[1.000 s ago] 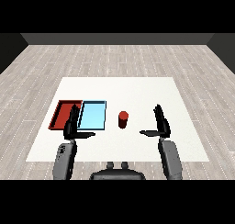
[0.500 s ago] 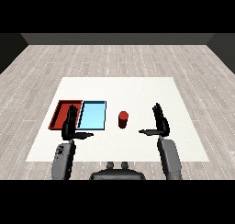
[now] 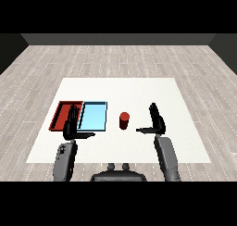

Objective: Pick the red can and put it in the red box

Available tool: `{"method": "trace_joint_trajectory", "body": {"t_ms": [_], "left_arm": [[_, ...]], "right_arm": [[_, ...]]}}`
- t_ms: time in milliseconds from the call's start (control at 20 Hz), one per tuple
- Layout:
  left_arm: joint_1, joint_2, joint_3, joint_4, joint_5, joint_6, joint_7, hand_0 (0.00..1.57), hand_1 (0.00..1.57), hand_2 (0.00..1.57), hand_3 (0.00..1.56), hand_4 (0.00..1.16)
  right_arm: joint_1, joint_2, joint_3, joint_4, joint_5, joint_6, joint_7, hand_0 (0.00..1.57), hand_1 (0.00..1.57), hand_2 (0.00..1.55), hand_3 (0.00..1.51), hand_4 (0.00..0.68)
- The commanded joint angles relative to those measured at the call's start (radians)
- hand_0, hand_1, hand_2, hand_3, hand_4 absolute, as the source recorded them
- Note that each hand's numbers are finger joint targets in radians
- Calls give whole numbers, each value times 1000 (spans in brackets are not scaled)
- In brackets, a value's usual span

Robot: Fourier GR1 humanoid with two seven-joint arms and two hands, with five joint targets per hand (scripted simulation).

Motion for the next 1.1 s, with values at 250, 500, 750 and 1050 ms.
{"method": "trace_joint_trajectory", "body": {"t_ms": [250,500,750,1050], "left_arm": [[-2,-8,-15,20,13,-11,-4,0,0,0,0,0],[-21,-11,0,28,2,16,-25,0,0,0,0,0],[73,1,-4,-68,43,-23,19,0,0,0,0,0],[67,-15,-29,-78,21,2,27,0,0,0,0,0]], "right_arm": [[-74,16,41,113,-13,-24,4,0,0,0,0,0],[-204,28,87,361,-89,-95,-113,0,0,0,0,0],[-163,28,195,376,-170,-120,-162,0,0,0,0,0],[-210,28,228,463,-224,-119,-184,0,0,0,0,0]]}}
